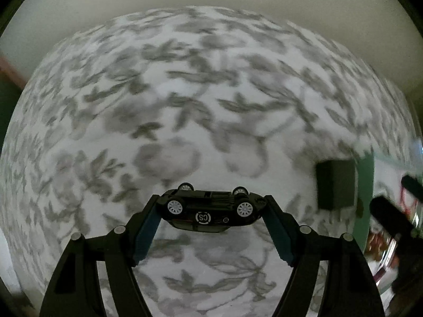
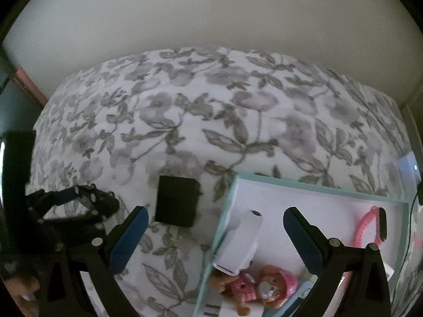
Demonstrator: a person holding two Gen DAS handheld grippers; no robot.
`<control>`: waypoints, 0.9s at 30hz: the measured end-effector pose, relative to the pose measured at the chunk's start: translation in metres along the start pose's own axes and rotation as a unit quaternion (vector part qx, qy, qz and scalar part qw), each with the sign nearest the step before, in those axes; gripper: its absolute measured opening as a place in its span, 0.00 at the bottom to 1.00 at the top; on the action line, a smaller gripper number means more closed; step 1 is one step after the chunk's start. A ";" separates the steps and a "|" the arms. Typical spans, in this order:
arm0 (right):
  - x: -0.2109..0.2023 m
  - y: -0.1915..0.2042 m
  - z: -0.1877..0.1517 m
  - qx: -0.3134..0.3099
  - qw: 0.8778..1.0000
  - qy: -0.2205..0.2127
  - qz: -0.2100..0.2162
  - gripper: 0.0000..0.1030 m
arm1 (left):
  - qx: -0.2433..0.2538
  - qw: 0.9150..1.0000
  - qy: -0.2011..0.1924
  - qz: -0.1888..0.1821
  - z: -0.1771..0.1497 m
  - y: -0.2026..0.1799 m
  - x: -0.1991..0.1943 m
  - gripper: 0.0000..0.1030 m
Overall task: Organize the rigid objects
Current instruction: 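Grasp the black toy car with the left gripper while the right gripper grasps the black charger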
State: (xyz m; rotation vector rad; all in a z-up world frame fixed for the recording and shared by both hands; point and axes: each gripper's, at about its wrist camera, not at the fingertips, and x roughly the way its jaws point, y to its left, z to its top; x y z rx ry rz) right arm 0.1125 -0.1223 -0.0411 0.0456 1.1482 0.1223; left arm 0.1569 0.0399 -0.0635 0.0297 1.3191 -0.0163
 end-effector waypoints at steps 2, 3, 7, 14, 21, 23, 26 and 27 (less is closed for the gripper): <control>0.001 0.007 0.000 -0.011 1.000 -0.003 0.003 1.00 | -0.025 1.000 -0.008 0.001 0.001 0.012 -0.007 0.75; 0.002 0.011 0.000 -0.017 1.000 -0.005 0.003 1.00 | -0.035 0.999 -0.012 0.001 0.002 0.015 -0.010 0.75; 0.004 0.027 0.000 -0.039 0.999 -0.013 0.006 1.00 | -0.076 0.997 -0.031 -0.006 0.002 0.033 -0.031 0.75; 0.005 0.042 0.003 -0.060 0.997 -0.036 0.017 0.93 | -0.123 0.990 -0.058 -0.023 0.013 0.079 -0.045 0.75; 0.022 0.052 -0.001 -0.079 0.996 -0.009 0.039 0.84 | -0.131 0.988 -0.072 -0.035 0.016 0.082 -0.053 0.75; 0.029 0.055 -0.002 -0.085 0.996 -0.002 0.035 0.84 | -0.128 0.988 -0.074 -0.037 0.017 0.081 -0.053 0.75; 0.038 0.055 -0.003 -0.085 0.996 0.005 0.022 0.84 | -0.127 0.988 -0.075 -0.039 0.018 0.081 -0.052 0.75; 0.041 0.054 -0.003 -0.082 0.996 0.008 0.025 0.84 | -0.126 0.988 -0.074 -0.040 0.018 0.081 -0.052 0.75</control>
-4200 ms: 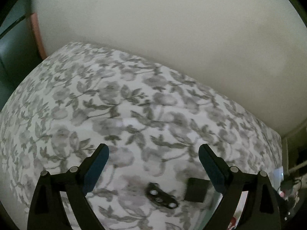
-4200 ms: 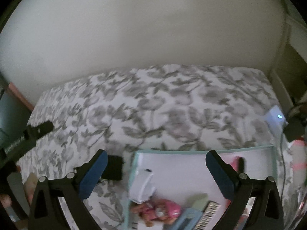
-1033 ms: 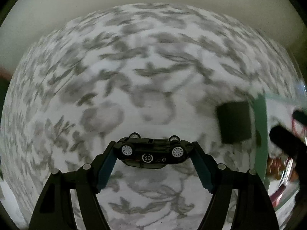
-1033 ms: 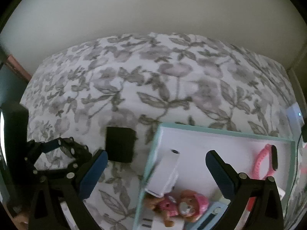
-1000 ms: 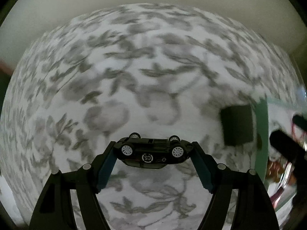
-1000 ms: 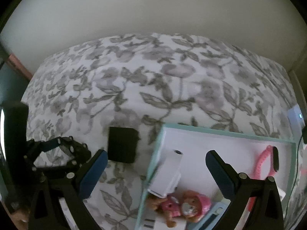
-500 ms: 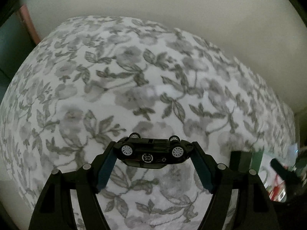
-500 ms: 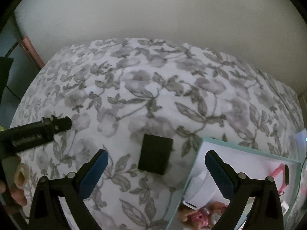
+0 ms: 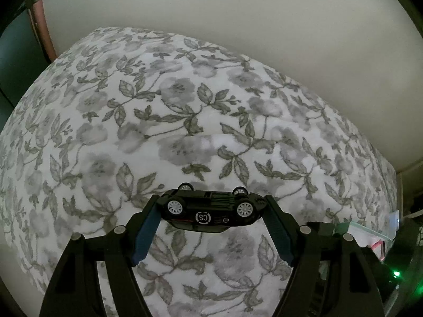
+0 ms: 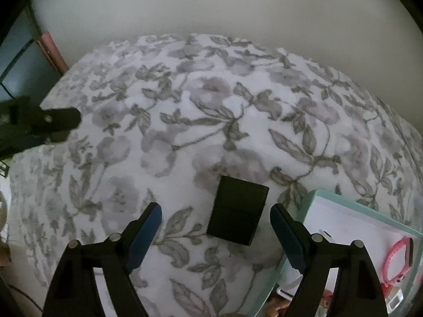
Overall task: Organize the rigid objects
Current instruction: 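Grasp the black toy car with the left gripper while the right gripper grasps the black charger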
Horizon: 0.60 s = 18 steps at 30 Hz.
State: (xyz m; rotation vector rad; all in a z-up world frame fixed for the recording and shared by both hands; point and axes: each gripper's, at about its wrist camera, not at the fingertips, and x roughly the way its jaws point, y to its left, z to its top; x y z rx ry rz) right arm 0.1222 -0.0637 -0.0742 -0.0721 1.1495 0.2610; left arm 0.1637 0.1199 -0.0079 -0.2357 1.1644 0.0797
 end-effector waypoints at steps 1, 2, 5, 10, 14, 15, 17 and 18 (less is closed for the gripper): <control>0.003 -0.001 -0.001 0.005 1.000 0.004 0.009 0.84 | 0.001 1.000 0.000 0.000 0.000 0.000 0.000 0.75; 0.006 -0.001 -0.003 0.006 1.000 0.008 0.015 0.84 | 0.001 1.000 0.001 0.000 0.000 0.000 0.001 0.75; 0.008 0.008 -0.004 -0.017 1.000 0.006 0.014 0.84 | 0.000 1.000 0.001 0.000 0.000 0.000 0.002 0.75; 0.002 0.016 -0.002 -0.020 0.999 -0.009 0.041 0.78 | 0.002 1.000 0.001 0.001 -0.001 0.002 0.004 0.75; 0.009 0.016 -0.004 -0.027 1.000 -0.009 0.001 0.73 | 0.004 1.000 0.002 0.000 -0.001 0.002 0.005 0.75; 0.010 0.014 -0.003 -0.024 1.000 -0.009 0.000 0.70 | 0.006 1.000 0.003 0.000 -0.001 0.002 0.005 0.75; 0.014 0.011 -0.004 -0.018 1.000 -0.006 -0.008 0.70 | 0.009 1.000 0.005 0.001 -0.001 0.002 0.007 0.75; 0.017 0.011 -0.006 -0.017 1.000 -0.001 -0.015 0.70 | 0.009 1.000 0.006 0.001 -0.002 0.001 0.008 0.75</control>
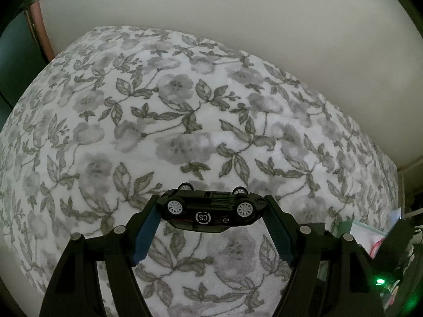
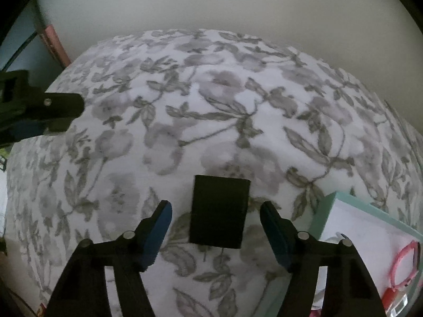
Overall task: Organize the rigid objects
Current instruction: 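Grasp the black toy car with the left gripper while the right gripper grasps the black charger, then carry the toy car and charger over the tray with both grippers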
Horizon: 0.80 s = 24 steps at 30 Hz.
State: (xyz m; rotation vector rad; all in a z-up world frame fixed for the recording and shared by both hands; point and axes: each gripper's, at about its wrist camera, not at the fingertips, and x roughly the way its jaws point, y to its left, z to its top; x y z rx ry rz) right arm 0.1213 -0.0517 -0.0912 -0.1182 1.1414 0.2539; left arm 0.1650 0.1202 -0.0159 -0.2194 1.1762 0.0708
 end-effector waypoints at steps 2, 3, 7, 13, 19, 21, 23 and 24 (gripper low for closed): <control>0.008 0.003 -0.004 -0.010 1.000 0.006 -0.015 0.71 | 0.001 1.000 0.003 -0.001 -0.001 0.000 0.002 0.75; 0.008 0.006 -0.005 -0.022 0.999 0.000 -0.024 0.70 | 0.000 1.000 0.003 -0.001 -0.001 -0.001 0.002 0.75; 0.007 0.005 -0.004 -0.012 1.000 0.000 -0.022 0.70 | 0.000 1.000 0.003 0.000 0.000 0.000 0.002 0.75; 0.003 0.006 -0.002 -0.013 1.000 -0.010 -0.019 0.42 | 0.000 1.000 0.002 0.001 -0.001 -0.001 0.003 0.75; -0.006 0.002 0.002 0.000 1.000 -0.015 0.003 0.42 | 0.003 1.000 -0.003 0.004 -0.001 -0.002 0.000 0.75; -0.013 0.000 0.004 0.005 1.000 -0.024 0.011 0.42 | 0.006 1.000 -0.006 0.004 -0.001 -0.003 -0.002 0.75; -0.022 -0.002 0.006 0.009 0.999 -0.034 0.013 0.42 | 0.009 1.000 -0.013 0.004 0.000 -0.004 -0.006 0.75; -0.026 -0.003 0.007 0.010 0.999 -0.039 0.015 0.42 | 0.010 1.000 -0.015 0.004 -0.001 -0.005 -0.008 0.75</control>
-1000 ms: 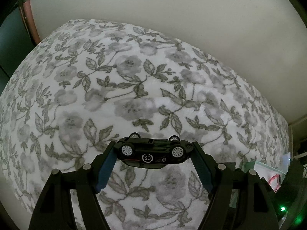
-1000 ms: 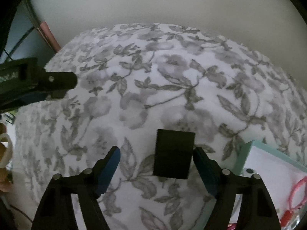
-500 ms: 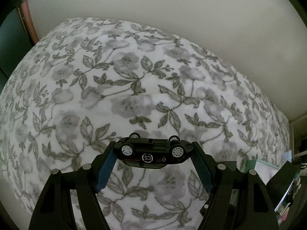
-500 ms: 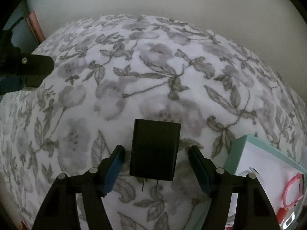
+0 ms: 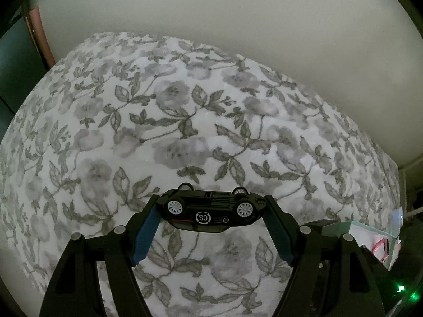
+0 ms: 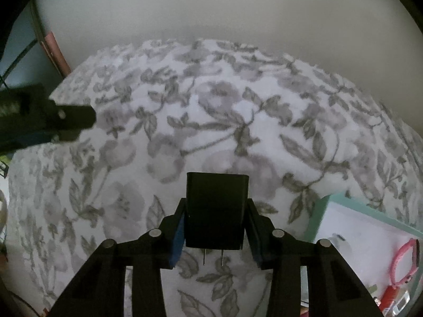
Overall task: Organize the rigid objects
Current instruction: 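Carry the toy car and charger over the tray with both grippers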
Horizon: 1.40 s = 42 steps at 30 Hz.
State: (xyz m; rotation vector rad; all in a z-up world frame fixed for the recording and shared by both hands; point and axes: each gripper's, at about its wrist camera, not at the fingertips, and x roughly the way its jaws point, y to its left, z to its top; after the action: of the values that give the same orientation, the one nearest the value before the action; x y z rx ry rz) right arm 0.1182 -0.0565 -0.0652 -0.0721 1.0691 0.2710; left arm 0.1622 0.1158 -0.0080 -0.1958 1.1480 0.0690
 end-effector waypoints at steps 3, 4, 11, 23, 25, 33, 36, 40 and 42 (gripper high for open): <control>-0.013 -0.004 0.004 0.008 1.000 -0.015 0.004 0.42 | 0.003 1.000 -0.011 -0.001 0.001 -0.003 -0.008 0.75; -0.018 -0.006 0.005 0.010 1.000 -0.020 0.005 0.42 | 0.004 1.000 -0.016 -0.002 0.001 -0.004 -0.013 0.75; -0.042 -0.019 0.010 0.026 0.999 -0.042 0.009 0.42 | 0.019 0.999 -0.037 -0.007 0.002 -0.023 -0.033 0.75; -0.090 -0.064 -0.009 0.107 0.993 -0.046 -0.003 0.42 | 0.066 0.996 -0.055 -0.037 -0.026 -0.071 -0.076 0.75; -0.104 -0.075 -0.016 0.123 0.991 -0.049 -0.004 0.42 | 0.076 0.994 -0.060 -0.044 -0.033 -0.079 -0.087 0.75; -0.145 -0.111 -0.060 0.182 0.981 -0.055 -0.028 0.42 | 0.122 0.988 -0.061 -0.075 -0.080 -0.116 -0.111 0.75; -0.154 -0.124 -0.082 0.208 0.976 -0.048 -0.039 0.42 | 0.141 0.985 -0.069 -0.076 -0.096 -0.131 -0.115 0.75; -0.169 -0.139 -0.110 0.228 0.970 -0.048 -0.064 0.42 | 0.162 0.981 -0.072 -0.077 -0.118 -0.143 -0.118 0.75; -0.174 -0.146 -0.124 0.237 0.968 -0.047 -0.071 0.42 | 0.171 0.980 -0.065 -0.081 -0.129 -0.148 -0.114 0.75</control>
State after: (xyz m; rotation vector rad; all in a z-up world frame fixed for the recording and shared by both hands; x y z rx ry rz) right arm -0.0290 -0.2524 0.0165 0.2895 1.0049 -0.1147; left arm 0.0227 -0.0488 0.0628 0.0209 0.9928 -0.2552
